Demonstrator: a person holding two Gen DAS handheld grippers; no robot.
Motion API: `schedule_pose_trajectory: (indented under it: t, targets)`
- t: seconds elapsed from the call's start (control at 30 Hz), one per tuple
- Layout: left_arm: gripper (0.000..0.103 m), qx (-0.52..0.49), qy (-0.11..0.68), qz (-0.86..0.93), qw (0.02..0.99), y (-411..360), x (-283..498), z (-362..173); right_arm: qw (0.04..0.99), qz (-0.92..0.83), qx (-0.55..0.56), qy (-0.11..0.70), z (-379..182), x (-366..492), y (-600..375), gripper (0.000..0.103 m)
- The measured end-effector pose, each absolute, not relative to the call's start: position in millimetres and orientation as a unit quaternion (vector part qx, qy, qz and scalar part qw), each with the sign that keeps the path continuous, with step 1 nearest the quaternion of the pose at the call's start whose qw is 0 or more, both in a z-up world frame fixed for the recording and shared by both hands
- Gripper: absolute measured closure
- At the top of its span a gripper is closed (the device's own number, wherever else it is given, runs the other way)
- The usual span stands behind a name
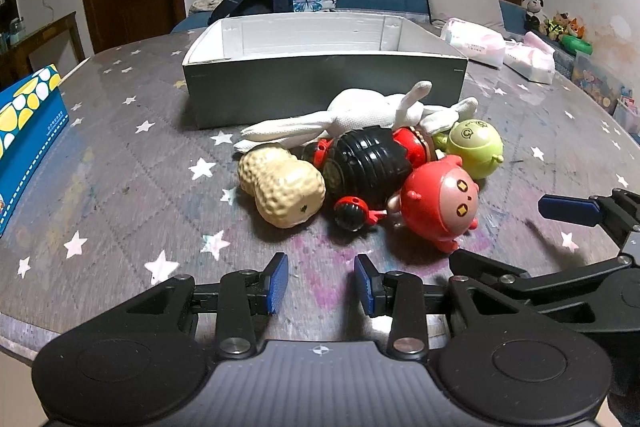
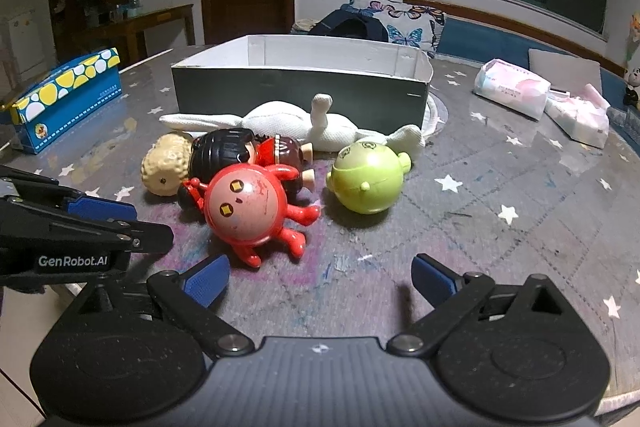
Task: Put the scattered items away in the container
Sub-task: 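Move both grippers toward the toy pile in front of the box, then close both grippers on the red round toy figure from either side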
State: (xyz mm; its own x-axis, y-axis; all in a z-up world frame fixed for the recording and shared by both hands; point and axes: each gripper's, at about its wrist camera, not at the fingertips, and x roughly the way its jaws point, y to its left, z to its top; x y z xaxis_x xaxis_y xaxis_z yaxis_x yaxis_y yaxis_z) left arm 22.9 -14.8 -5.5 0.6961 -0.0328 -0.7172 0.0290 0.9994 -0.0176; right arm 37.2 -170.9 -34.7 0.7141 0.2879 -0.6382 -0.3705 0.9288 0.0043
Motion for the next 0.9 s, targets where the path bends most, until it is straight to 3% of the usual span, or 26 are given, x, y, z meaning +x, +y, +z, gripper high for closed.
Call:
schedule_pose_trajectory:
  t: [0.9]
  targets:
    - [0.064,-0.013,0.401,-0.038,0.915,-14,36,11,0.908,0.241,-0.068,0.336,-31,52,-161,0.006]
